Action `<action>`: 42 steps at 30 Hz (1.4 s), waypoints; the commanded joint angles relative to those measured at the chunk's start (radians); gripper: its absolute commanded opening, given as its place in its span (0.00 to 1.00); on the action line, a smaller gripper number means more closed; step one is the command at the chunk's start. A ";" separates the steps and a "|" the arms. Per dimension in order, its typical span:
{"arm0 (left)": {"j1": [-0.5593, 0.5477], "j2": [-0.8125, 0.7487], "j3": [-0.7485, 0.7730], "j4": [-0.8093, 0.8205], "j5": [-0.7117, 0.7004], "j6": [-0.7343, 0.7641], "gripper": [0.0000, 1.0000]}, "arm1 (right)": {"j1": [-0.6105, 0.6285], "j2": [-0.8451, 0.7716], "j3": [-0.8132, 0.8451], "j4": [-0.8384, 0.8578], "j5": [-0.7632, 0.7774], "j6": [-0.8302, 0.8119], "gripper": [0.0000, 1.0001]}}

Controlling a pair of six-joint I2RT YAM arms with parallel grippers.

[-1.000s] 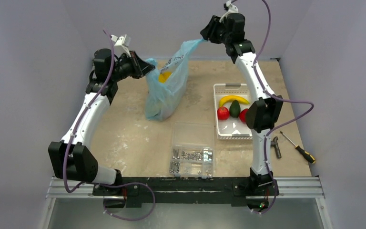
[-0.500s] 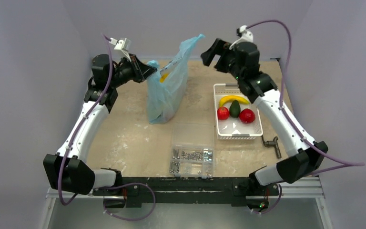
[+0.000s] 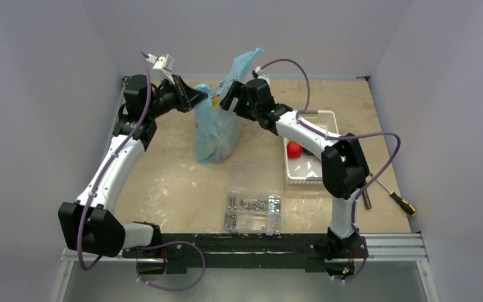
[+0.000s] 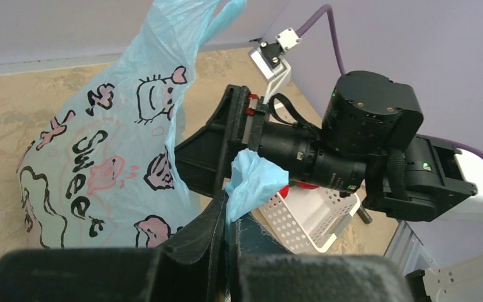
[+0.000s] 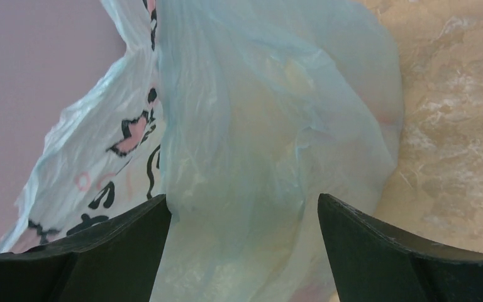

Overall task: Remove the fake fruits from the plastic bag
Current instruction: Adjust the plastic bag at the center of the board.

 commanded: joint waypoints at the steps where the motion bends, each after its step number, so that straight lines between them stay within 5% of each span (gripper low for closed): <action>1: 0.000 -0.039 -0.005 0.046 0.003 0.012 0.00 | 0.024 0.021 0.090 0.031 0.083 0.006 0.85; 4: 0.000 -0.053 -0.005 -0.012 -0.050 0.045 0.00 | 0.024 0.013 0.017 0.047 0.103 -0.009 0.66; 6: 0.000 -0.073 0.001 -0.106 -0.149 0.079 0.01 | 0.020 -0.023 -0.085 0.113 0.137 -0.041 0.33; 8: 0.000 -0.093 0.024 -0.228 -0.280 0.129 0.32 | 0.012 -0.050 -0.179 0.194 0.101 -0.110 0.15; 10: 0.001 -0.116 0.068 -0.316 -0.300 0.208 0.67 | 0.011 -0.062 -0.223 0.231 0.074 -0.174 0.11; 14: 0.012 -0.155 0.170 -0.397 -0.267 0.264 0.99 | 0.011 -0.069 -0.250 0.265 0.002 -0.222 0.01; 20: 0.056 0.030 0.455 -0.542 -0.295 0.246 1.00 | 0.009 -0.123 -0.284 0.306 -0.064 -0.244 0.00; 23: 0.116 0.154 0.508 -0.523 -0.181 0.137 1.00 | 0.000 -0.139 -0.272 0.286 -0.070 -0.235 0.00; 28: 0.061 0.172 0.364 -0.308 0.021 0.064 1.00 | -0.016 -0.164 -0.262 0.279 -0.097 -0.227 0.00; 33: -0.084 0.159 0.269 -0.340 -0.149 0.162 1.00 | -0.026 -0.183 -0.252 0.275 -0.121 -0.210 0.00; 38: -0.144 0.283 0.273 -0.560 -0.605 0.252 0.90 | -0.027 -0.232 -0.272 0.280 -0.080 -0.192 0.00; 42: -0.149 0.435 0.267 -0.630 -0.691 0.303 0.85 | -0.028 -0.265 -0.316 0.319 -0.034 -0.164 0.00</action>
